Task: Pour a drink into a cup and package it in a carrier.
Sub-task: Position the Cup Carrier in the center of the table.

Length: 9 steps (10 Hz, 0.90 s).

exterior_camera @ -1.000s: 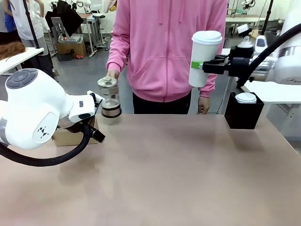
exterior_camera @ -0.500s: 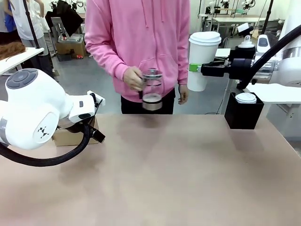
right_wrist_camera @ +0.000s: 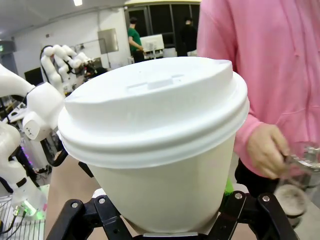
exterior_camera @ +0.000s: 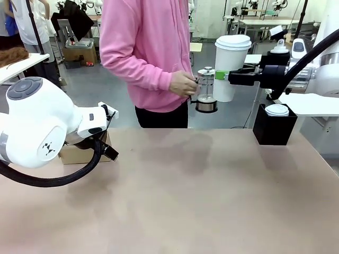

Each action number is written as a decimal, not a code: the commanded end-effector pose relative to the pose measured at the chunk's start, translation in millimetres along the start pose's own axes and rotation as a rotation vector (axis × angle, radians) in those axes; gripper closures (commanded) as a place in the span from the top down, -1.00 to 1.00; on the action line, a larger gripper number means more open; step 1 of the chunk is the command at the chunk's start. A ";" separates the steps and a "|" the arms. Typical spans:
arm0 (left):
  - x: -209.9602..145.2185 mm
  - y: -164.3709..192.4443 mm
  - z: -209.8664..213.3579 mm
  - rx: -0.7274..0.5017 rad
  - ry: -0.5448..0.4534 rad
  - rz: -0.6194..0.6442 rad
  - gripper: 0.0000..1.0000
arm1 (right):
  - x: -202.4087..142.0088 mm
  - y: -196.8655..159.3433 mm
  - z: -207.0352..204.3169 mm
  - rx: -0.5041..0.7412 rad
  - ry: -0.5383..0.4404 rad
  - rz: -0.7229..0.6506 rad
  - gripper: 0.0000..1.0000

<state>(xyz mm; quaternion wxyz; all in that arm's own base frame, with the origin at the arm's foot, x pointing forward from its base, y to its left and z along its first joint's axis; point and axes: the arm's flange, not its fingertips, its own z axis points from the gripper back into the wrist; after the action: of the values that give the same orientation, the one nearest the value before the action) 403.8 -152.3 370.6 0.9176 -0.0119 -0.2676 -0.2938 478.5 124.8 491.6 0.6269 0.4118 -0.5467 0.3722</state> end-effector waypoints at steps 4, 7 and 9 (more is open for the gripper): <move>-0.5 0.3 0.2 -0.002 0.000 0.002 1.00 | 4.7 3.0 -0.2 0.004 -0.007 0.006 0.61; 5.6 4.1 13.1 0.007 0.011 0.012 1.00 | 4.7 3.0 -0.2 0.004 -0.007 0.006 0.61; 26.9 4.3 49.7 0.034 0.016 0.051 1.00 | 4.7 3.0 -0.2 0.004 -0.007 0.006 0.61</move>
<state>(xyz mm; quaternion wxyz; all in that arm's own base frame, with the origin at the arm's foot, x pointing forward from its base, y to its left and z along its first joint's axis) 406.4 -148.4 400.2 0.9203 -0.0090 -0.2688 -0.2839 478.3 125.2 491.7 0.6267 0.4119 -0.5465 0.3726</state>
